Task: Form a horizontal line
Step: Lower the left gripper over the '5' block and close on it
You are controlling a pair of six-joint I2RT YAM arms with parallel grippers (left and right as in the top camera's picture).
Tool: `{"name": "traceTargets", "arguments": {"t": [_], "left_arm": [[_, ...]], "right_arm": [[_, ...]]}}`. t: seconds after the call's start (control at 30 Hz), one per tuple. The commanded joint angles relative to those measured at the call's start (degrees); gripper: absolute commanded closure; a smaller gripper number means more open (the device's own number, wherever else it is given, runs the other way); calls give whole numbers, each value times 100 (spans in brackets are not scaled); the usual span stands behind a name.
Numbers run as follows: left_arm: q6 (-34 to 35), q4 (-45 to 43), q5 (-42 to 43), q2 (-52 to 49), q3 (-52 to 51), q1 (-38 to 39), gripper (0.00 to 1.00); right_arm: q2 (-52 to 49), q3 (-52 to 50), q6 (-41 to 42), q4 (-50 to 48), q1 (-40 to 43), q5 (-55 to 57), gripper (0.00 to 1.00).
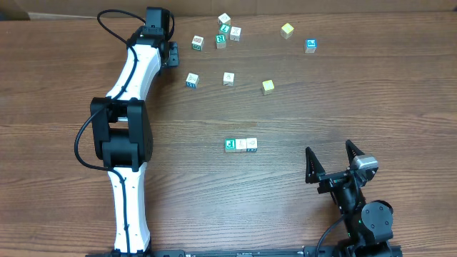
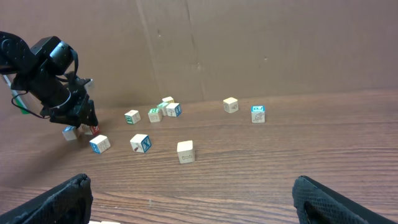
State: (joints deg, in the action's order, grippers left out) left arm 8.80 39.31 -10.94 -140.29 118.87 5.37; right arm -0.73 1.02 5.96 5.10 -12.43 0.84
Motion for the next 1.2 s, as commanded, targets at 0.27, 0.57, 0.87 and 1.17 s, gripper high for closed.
{"name": "traceTargets", "arguments": {"t": [0.27,0.57,0.87,1.17], "left_arm": [[-2,-44,92,-181,9,-9,48],[0,-81,94,-184,9,-11,58],[22,-37,184,-184,9,-9,55],[20,-39,197,-184,7,-9,66]], "right_arm": [[57,-55,-24,-37,-26,11,0],[57,-55,-24,-37,-26,11,0],[57,-55,-24,-37,-26,11,0],[57,-55,-24,-37,-26,11,0]]}}
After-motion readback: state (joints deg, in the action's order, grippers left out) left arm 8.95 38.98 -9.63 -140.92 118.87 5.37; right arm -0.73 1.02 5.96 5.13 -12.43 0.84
